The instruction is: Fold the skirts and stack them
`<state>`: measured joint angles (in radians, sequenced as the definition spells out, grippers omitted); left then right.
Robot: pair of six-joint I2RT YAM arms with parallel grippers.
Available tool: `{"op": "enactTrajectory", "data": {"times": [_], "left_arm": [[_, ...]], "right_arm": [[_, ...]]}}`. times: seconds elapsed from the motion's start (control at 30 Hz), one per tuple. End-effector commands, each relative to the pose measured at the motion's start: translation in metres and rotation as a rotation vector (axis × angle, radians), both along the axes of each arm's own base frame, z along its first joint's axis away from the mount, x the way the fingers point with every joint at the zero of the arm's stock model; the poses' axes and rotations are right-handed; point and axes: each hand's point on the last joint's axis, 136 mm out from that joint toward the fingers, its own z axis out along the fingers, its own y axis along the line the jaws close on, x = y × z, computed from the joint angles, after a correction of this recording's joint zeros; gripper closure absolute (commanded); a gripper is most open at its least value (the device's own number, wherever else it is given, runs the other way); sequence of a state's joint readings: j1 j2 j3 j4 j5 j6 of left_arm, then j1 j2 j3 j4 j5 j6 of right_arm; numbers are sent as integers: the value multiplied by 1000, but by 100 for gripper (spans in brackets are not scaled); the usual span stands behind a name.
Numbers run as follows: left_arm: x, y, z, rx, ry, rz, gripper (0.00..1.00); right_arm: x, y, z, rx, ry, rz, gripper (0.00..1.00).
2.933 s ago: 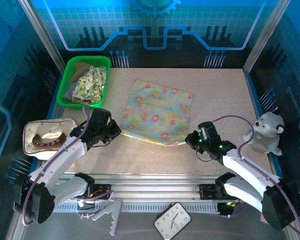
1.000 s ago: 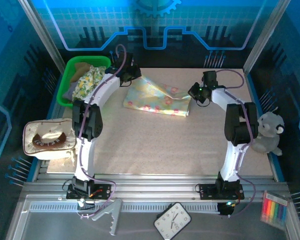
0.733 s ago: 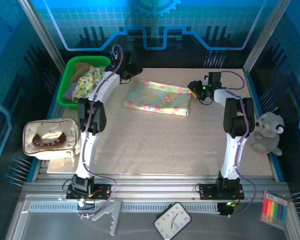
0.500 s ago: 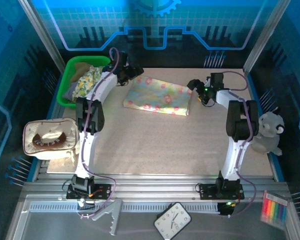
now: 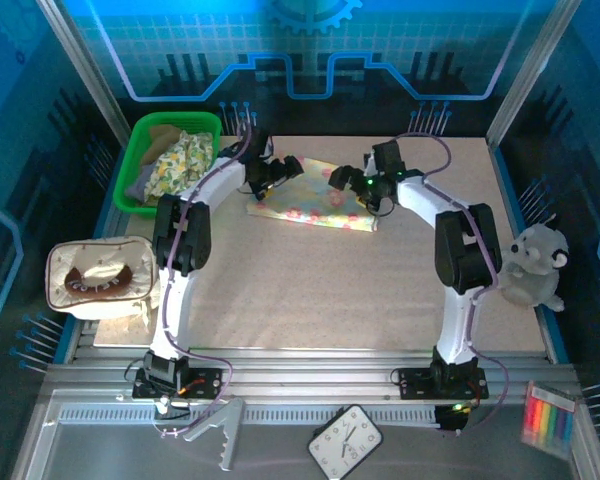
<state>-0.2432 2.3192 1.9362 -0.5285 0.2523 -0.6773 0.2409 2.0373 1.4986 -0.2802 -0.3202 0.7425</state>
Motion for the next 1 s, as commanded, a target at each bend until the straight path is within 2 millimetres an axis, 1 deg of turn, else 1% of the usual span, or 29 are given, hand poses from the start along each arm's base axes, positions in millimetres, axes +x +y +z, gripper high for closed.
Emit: {"op": "enactTrajectory", "data": {"times": [0.0,0.1,0.17,0.23,0.33,0.4,0.53,0.6,0.67,0.73,0.77,0.83,0.9,0.97], "left_arm": [[-23,5,-20,-16,87,30,1],[-38,11,-39,-2,124,44,1],[-50,11,-53,-8,159,50,1],[-63,14,-63,-9,191,57,1],[-84,18,-69,-17,209,75,1],[-100,18,-68,-32,214,84,1],[-140,20,-71,-16,235,93,1],[-164,21,-74,-20,261,104,1],[-191,22,-78,-28,294,122,1],[-214,21,-78,-35,315,138,1],[-225,24,-78,-25,323,155,1],[-236,30,-72,-19,321,191,1],[-236,35,-58,-13,285,211,1],[-228,35,-35,-9,226,198,1]], "right_arm": [[-20,-3,-28,-13,142,-20,0],[-33,-9,-49,-47,197,-31,0],[-42,-12,-58,-69,232,-17,0],[-50,-14,-63,-83,250,-5,0],[-65,-14,-67,-85,265,12,0],[-77,-15,-72,-85,281,19,0],[-104,-15,-80,-70,309,39,0],[-119,-16,-82,-71,325,50,0],[-136,-16,-83,-71,339,65,0],[-149,-19,-82,-83,348,68,0],[-153,-23,-80,-95,347,65,0],[-155,-26,-71,-113,332,62,0],[-150,-23,-55,-105,296,64,0],[-139,-16,-32,-100,235,74,0]]}}
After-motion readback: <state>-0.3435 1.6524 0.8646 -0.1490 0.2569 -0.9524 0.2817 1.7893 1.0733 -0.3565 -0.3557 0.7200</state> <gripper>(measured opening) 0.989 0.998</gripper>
